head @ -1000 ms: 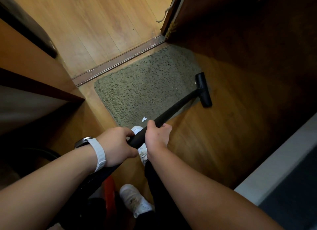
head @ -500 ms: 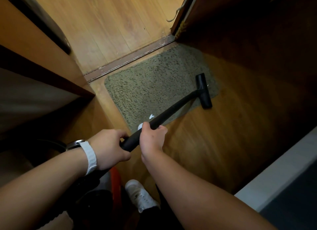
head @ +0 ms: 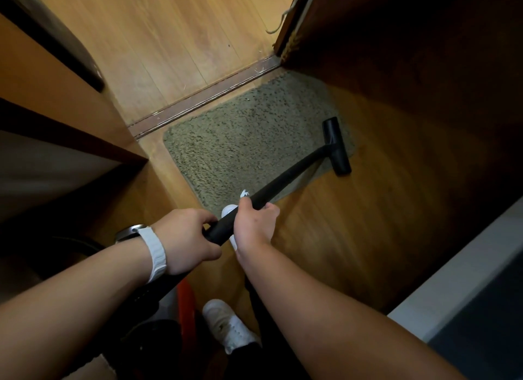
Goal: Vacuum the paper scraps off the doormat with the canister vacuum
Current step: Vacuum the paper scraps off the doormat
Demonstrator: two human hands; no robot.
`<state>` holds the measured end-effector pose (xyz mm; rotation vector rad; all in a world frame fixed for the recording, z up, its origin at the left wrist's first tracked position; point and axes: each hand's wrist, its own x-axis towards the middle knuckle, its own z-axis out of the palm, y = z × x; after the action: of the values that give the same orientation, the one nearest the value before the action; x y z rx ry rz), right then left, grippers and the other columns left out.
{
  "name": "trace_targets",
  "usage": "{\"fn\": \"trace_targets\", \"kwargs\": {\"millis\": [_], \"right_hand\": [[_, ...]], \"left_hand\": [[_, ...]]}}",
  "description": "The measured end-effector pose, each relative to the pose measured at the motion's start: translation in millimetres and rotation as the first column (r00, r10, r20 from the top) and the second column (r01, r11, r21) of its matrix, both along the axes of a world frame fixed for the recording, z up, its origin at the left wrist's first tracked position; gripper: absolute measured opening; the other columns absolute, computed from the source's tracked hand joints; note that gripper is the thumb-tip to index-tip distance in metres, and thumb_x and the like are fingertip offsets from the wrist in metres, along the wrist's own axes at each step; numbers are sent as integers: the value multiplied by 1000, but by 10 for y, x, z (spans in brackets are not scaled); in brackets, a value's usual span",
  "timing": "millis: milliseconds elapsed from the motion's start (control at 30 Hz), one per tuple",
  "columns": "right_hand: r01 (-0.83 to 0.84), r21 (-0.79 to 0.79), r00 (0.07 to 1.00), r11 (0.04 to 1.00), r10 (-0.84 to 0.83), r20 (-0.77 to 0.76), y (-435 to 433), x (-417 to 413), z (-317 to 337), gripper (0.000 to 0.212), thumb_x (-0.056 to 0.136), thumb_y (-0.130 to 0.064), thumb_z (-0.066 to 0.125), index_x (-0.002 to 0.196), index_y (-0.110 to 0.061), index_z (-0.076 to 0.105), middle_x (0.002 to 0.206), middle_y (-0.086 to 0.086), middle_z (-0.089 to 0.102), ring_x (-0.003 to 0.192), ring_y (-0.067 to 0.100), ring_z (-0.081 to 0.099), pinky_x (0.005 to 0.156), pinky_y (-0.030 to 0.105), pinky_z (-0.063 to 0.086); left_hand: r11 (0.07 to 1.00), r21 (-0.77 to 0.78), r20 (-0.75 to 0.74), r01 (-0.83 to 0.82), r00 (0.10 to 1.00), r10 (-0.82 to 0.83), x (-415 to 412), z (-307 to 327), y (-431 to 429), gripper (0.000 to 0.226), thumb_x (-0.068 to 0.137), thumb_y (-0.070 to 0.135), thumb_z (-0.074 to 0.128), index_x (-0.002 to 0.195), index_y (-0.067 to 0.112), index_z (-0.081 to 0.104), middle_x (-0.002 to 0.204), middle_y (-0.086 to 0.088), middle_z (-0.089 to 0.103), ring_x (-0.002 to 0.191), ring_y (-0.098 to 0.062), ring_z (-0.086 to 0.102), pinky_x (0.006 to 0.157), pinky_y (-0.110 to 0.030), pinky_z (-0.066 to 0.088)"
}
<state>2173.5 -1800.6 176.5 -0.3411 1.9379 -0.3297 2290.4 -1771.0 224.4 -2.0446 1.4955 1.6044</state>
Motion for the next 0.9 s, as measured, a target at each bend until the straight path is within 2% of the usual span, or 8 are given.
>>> {"fn": "trace_targets", "kwargs": {"millis": [100, 233, 567, 633, 767, 900], "right_hand": [[-8, -1, 1000, 1000, 8, -23, -79, -55, -15, 57, 95, -30, 60, 143, -12, 34, 121, 5, 61, 93, 20, 58, 77, 27, 41], [-10, 10, 999, 1000, 11, -51, -174, -107, -43, 62, 95, -32, 59, 147, -14, 31, 131, 8, 58, 107, 25, 59, 84, 32, 45], [-2, 13, 997, 1000, 3, -76, -218, -181, -67, 56, 96, -30, 58, 144, -13, 34, 128, 8, 60, 104, 24, 60, 81, 31, 42], [-6, 25, 997, 1000, 8, -78, -190, -186, -61, 56, 96, -31, 57, 144, -14, 34, 128, 7, 60, 106, 25, 60, 84, 33, 45], [-25, 44, 992, 999, 30, -120, -92, -195, -72, 56, 93, -35, 58, 140, -16, 35, 127, 5, 62, 110, 27, 61, 101, 44, 47], [-16, 39, 994, 999, 20, -105, 31, -201, -48, 54, 93, -32, 58, 139, -14, 37, 128, 7, 62, 110, 27, 61, 96, 39, 48]], "left_hand": [[1000, 1, -18, -2, 1000, 2, -46, -31, -75, 36, 71, 31, 73, 106, 28, 64, 79, 2, 70, 53, -3, 57, 63, -30, 56], [1000, 8, -38, -16, 999, 17, -111, -85, -171, 37, 71, 31, 72, 107, 27, 64, 79, 1, 70, 54, -7, 59, 61, -29, 56], [999, 8, -38, 37, 999, -36, -184, -78, -229, 34, 71, 32, 72, 103, 26, 66, 78, 1, 69, 71, -16, 64, 64, -28, 51], [999, 10, -37, 50, 998, -50, -173, -65, -232, 31, 71, 32, 72, 100, 25, 67, 75, 2, 68, 69, -15, 63, 62, -27, 50], [996, 11, -35, 83, 996, -83, -165, -29, -184, 29, 70, 34, 72, 97, 26, 68, 72, 3, 67, 68, -14, 62, 62, -28, 49], [996, 16, -35, 83, 996, -83, -162, -8, -60, 31, 69, 36, 71, 98, 26, 68, 73, 1, 68, 68, -15, 63, 62, -28, 48]]}}
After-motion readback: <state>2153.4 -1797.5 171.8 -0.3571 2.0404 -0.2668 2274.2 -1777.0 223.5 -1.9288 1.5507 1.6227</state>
